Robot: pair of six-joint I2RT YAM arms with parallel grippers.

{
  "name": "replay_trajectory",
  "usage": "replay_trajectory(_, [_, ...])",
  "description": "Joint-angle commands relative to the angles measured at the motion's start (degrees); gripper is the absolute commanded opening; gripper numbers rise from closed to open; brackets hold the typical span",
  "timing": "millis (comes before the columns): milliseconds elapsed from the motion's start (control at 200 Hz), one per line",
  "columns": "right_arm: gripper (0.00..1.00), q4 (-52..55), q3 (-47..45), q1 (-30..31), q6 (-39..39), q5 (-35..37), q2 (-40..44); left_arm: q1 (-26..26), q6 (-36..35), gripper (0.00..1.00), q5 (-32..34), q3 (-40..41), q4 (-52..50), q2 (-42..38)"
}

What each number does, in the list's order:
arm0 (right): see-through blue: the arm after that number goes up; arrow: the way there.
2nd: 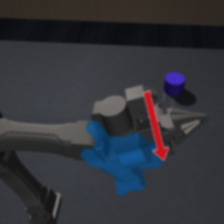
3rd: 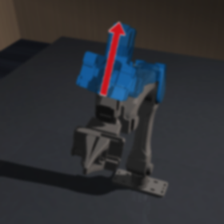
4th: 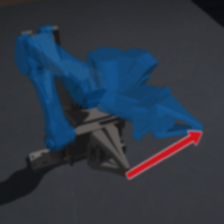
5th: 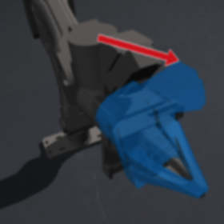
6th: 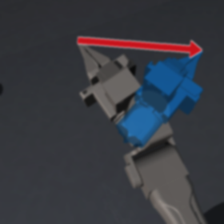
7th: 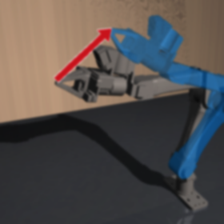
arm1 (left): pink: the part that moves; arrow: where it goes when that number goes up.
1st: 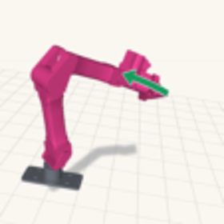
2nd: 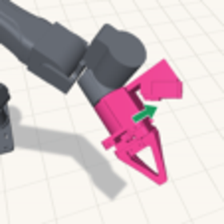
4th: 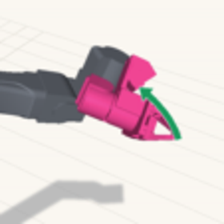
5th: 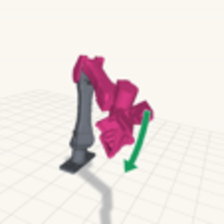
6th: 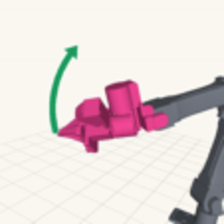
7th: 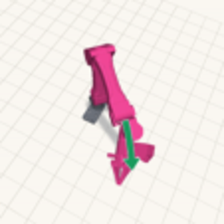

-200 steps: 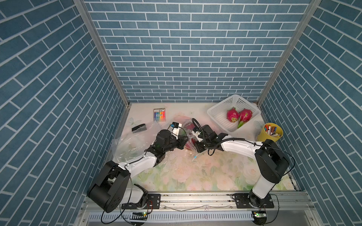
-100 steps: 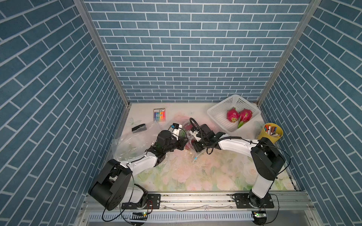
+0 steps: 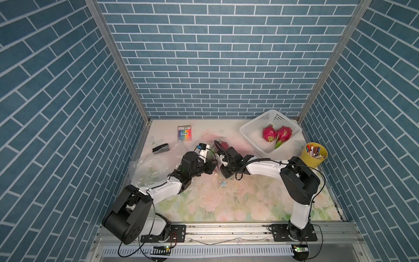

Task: Open the zip-top bag and take out the dragon fruit
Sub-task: Pick up the dragon fruit from the zipper food storage bag.

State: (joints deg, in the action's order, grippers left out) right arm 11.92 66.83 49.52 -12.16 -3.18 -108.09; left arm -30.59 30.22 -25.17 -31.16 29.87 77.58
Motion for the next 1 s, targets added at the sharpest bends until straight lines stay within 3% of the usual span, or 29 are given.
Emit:
replay_trajectory(0, [0.16,1.81,1.44,0.26,-1.7,2.13,1.09,-0.21,0.72,0.42,0.71,-1.29,0.83,-2.59])
replay_trajectory(70, [0.11,2.99,2.37,0.06,-2.78,1.58,2.64,-0.19,0.7,0.58,2.41,-1.89,-0.59,-4.27])
replay_trajectory(305, [0.03,3.73,2.54,-3.46,-7.64,-4.44,8.42,2.91,3.59,0.89,9.02,2.32,2.03,-11.07])
replay_trajectory(565, [0.0,0.77,1.65,-8.72,-13.64,-13.0,12.19,6.41,6.68,0.94,2.65,9.08,11.61,-10.07])
replay_trajectory(865, [0.0,0.25,0.32,-10.93,-14.29,-15.18,14.73,6.59,10.82,0.93,-4.76,8.11,26.45,2.15])
replay_trajectory(995, [0.0,-0.28,-0.89,-11.07,-14.73,-14.99,15.53,6.53,13.38,0.85,-6.49,5.04,32.2,8.76])
